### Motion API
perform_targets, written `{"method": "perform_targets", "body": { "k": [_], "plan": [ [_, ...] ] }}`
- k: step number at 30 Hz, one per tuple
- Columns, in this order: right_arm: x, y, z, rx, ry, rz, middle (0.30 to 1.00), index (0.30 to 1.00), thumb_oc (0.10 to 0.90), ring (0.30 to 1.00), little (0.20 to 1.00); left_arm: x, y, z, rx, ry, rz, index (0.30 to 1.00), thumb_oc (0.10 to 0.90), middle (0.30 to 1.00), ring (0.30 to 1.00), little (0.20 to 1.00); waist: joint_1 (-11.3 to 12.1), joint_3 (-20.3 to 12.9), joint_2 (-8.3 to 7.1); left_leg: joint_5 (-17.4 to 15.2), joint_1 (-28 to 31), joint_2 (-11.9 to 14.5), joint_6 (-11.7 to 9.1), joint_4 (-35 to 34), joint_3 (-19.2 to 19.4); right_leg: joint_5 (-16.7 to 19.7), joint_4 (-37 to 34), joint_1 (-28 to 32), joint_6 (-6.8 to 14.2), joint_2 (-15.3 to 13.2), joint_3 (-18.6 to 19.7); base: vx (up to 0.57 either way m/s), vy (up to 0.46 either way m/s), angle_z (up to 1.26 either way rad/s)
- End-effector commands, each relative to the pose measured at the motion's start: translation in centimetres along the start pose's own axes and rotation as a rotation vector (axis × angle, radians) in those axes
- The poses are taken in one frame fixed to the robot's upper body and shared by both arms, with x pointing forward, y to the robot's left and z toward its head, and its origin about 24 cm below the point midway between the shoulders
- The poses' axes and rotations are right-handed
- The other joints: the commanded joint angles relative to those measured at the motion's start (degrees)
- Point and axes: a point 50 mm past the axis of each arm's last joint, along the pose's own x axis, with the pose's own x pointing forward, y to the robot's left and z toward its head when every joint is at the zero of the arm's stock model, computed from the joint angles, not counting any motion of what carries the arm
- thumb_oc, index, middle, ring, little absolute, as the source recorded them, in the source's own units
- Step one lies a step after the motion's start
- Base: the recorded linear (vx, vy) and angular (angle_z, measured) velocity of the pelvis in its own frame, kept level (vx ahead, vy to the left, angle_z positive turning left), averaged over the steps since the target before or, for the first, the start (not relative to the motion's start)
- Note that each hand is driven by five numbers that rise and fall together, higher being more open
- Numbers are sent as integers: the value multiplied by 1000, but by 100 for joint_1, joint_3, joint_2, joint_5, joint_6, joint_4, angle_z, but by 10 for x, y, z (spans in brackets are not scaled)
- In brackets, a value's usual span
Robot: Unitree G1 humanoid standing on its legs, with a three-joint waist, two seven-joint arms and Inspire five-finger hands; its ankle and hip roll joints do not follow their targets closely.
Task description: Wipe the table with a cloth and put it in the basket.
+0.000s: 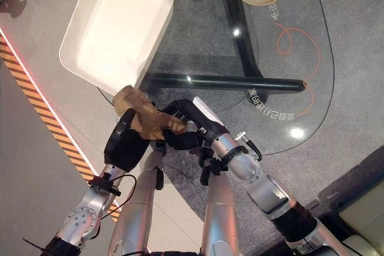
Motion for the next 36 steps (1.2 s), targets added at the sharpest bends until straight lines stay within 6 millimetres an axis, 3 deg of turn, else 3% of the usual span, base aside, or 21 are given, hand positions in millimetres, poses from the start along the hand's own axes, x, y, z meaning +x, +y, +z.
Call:
{"method": "perform_targets", "body": {
  "k": [1, 13, 19, 20, 21, 36],
  "plan": [
    [-4, 7, 34, -36, -190, 85, 300, 300, 100, 300, 200, 10, -61, 5, 16, -42, -348, 300, 100, 300, 300, 200, 88, -159, -207, -1262, 75, -303, 75, 1057, 601, 835, -1283, 236, 206, 457, -8, 0, 0, 0],
    [-5, 7, 33, -45, -185, 77, 300, 300, 100, 300, 200, 9, -60, 6, 8, -53, -338, 300, 100, 300, 300, 200, 97, -159, -193, -1274, 31, -331, 97, 1084, 576, 832, -1238, 175, 215, 451, 23, 2, 9, 0],
    [-4, 1, 30, -34, -163, -15, 300, 300, 100, 300, 200, 10, -60, 5, 8, -51, -334, 300, 100, 300, 300, 200, 99, -159, -200, -1295, 28, -332, 102, 1108, 589, 828, -1226, 174, 222, 444, 22, 0, 0, 0],
    [-4, -1, 28, -34, -157, -43, 432, 432, 254, 432, 354, 10, -59, 5, 8, -51, -332, 300, 100, 300, 300, 200, 98, -159, -198, -1302, 30, -331, 100, 1112, 587, 828, -1221, 173, 226, 440, 24, 0, 0, 0],
    [-4, -3, 26, -38, -150, -72, 900, 900, 800, 900, 900, 10, -58, 5, 9, -53, -329, 300, 100, 300, 300, 200, 96, -159, -196, -1307, 39, -335, 100, 1110, 585, 830, -1225, 179, 230, 441, 26, 0, 0, 0],
    [-17, -30, 15, -48, -105, -333, 900, 900, 800, 900, 900, 6, -56, 10, 19, -81, -319, 300, 100, 300, 300, 200, 19, -159, -259, -1345, 128, -260, 115, 1059, 701, 812, -1202, 211, 260, 485, 84, 0, 0, 0]
  ]
}}
